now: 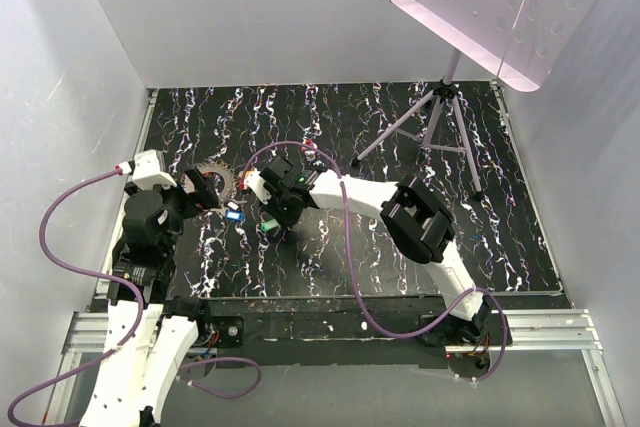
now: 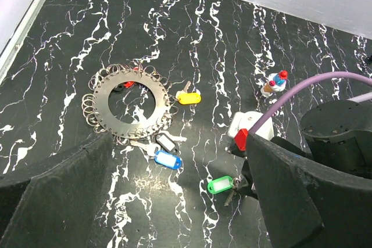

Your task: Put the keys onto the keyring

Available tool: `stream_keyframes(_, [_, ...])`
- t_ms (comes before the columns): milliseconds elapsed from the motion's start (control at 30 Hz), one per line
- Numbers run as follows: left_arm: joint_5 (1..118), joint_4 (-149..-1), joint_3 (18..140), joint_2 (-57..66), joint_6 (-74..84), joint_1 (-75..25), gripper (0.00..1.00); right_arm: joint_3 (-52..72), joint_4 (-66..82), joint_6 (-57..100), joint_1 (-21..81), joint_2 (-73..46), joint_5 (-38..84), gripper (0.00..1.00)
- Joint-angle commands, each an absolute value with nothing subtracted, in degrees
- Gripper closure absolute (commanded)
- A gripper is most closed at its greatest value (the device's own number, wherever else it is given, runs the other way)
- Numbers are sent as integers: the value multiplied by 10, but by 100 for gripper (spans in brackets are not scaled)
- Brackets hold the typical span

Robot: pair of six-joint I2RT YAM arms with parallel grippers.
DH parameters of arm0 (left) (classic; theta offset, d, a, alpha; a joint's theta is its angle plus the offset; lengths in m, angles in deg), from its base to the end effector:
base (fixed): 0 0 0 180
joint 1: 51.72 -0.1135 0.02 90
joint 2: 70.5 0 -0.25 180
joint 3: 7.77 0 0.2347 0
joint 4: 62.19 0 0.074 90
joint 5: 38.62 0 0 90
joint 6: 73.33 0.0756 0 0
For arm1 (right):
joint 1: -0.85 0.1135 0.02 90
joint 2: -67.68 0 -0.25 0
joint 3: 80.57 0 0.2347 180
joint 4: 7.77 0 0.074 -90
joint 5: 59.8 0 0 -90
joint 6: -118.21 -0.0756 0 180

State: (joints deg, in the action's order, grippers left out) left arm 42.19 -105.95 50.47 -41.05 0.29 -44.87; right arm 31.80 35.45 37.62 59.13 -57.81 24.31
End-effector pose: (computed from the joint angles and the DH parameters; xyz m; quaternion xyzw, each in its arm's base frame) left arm 0.1519 -0.0061 0.3111 -0.1143 0.7839 -0.0600 0.6074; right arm 0.2439 0.4093 0.1396 -0.5447 0.7856 0.1644 0.2429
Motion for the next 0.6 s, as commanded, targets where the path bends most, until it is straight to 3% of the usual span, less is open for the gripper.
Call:
stream_keyframes(0, [429,-1050,497,-409,12,-452,2,332,360,384,583,-540,211,98])
stream_keyframes(133, [431,-1050,496,-409,12,-452,2,344,367,393,583,-547,205,92])
stream_keyframes(200, [431,-1050,497,-408,12,-453,2,350,372,394,583,-549,206,79])
stream_keyframes(367, [434,-1049,496,-406,12,-453,2,372,383,395,583,-557,204,58])
stream_keyframes(567, [435,-1049,496,-404,13,-453,2,398,394,393,583,-576,207,58])
